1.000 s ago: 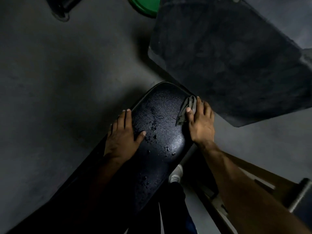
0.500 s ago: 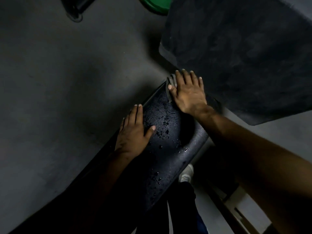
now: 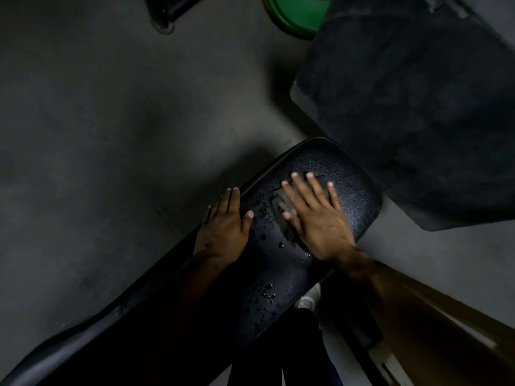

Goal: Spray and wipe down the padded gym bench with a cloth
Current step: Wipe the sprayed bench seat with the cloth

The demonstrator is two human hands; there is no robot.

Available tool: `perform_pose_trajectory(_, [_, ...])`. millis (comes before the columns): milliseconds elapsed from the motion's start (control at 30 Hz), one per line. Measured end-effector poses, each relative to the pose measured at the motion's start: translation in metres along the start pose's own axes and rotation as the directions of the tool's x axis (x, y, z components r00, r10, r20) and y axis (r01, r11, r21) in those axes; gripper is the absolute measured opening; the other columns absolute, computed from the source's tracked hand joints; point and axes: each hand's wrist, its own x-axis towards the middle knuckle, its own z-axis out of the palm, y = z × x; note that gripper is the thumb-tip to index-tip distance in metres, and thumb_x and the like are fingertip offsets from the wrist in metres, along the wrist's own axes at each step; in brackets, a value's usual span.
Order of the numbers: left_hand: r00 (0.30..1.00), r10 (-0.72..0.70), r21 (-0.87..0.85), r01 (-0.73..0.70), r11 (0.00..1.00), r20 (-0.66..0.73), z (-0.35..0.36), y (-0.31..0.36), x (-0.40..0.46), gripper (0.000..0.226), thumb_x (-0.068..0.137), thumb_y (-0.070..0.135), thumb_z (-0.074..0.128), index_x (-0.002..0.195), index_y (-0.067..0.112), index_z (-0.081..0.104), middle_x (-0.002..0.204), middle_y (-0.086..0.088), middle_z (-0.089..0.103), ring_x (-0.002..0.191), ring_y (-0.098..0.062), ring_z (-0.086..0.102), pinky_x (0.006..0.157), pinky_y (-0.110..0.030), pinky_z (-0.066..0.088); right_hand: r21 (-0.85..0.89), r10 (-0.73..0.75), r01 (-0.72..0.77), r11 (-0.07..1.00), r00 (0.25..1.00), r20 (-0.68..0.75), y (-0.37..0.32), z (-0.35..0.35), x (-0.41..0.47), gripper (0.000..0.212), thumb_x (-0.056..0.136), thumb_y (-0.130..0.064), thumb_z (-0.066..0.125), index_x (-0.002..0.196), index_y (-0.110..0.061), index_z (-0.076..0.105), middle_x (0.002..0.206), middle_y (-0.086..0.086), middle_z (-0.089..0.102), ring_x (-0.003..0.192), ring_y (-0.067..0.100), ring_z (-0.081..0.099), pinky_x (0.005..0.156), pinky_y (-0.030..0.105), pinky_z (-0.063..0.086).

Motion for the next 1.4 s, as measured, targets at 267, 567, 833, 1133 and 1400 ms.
perform_pose_trajectory(267, [0.998, -0.059, -0.142, 0.057, 0.988, -0.008, 0.000, -0.010, -0.004, 0.064, 0.103, 0.045, 0.032, 0.157, 0.011, 0.023, 0.163, -0.011, 0.025, 0.150, -0.023, 0.024, 0.123, -0.037, 0.018, 0.017, 0.077, -0.076, 0.997, 0.997, -0.032, -0.031, -0.015, 0.085, 0.059, 0.113, -0.046, 0.023, 0.169, -0.027, 0.022, 0.179, -0.003, 0.008, 0.166, 0.029, -0.003, 0.132, 0.058, -0.004])
perform_pose_trajectory(567, [0.983, -0.172, -0.208, 0.181, 0.961, 0.060, -0.015, -0.010, 0.004, 0.057, 0.105, 0.044, 0.032, 0.152, 0.013, 0.036, 0.158, -0.011, 0.037, 0.144, -0.029, 0.035, 0.116, -0.030, 0.023, -0.040, -0.028, 0.026, 0.999, 0.998, -0.053, -0.049, 0.032, -0.025, 0.064, 0.108, -0.049, 0.036, 0.168, -0.027, 0.026, 0.178, -0.003, 0.019, 0.165, 0.025, 0.012, 0.131, 0.057, 0.015])
perform_pose_trajectory(833, [0.993, -0.115, -0.074, 0.112, 0.991, -0.038, 0.004, -0.006, -0.007, 0.066, 0.103, 0.044, 0.039, 0.156, 0.008, 0.024, 0.158, -0.018, 0.033, 0.142, -0.037, 0.034, 0.119, -0.046, 0.025, 0.112, 0.338, -0.326, 0.939, 0.935, -0.108, -0.008, 0.016, -0.011, 0.061, 0.114, -0.046, 0.024, 0.170, -0.027, 0.011, 0.180, -0.001, 0.002, 0.166, 0.025, -0.005, 0.133, 0.057, 0.000])
perform_pose_trajectory(1133, [0.996, -0.067, -0.031, 0.065, 0.997, -0.065, 0.013, -0.012, -0.007, 0.069, 0.103, 0.045, 0.036, 0.158, 0.010, 0.015, 0.163, -0.014, 0.023, 0.149, -0.031, 0.025, 0.123, -0.042, 0.015, 0.023, 0.095, -0.093, 0.995, 0.987, -0.130, -0.062, 0.033, -0.017, 0.069, 0.108, -0.053, 0.036, 0.169, -0.022, 0.021, 0.179, 0.002, 0.012, 0.166, 0.028, 0.007, 0.131, 0.058, 0.008])
perform_pose_trajectory(1400, [0.991, -0.103, -0.020, 0.101, 0.995, -0.086, 0.014, -0.009, -0.015, 0.069, 0.103, 0.045, 0.037, 0.158, 0.009, 0.016, 0.164, -0.013, 0.021, 0.150, -0.030, 0.023, 0.122, -0.043, 0.015, -0.107, -0.044, 0.036, 0.994, 0.997, -0.069, -0.017, 0.049, -0.094, 0.068, 0.107, -0.052, 0.040, 0.168, -0.026, 0.024, 0.178, -0.001, 0.018, 0.165, 0.025, 0.014, 0.131, 0.057, 0.014])
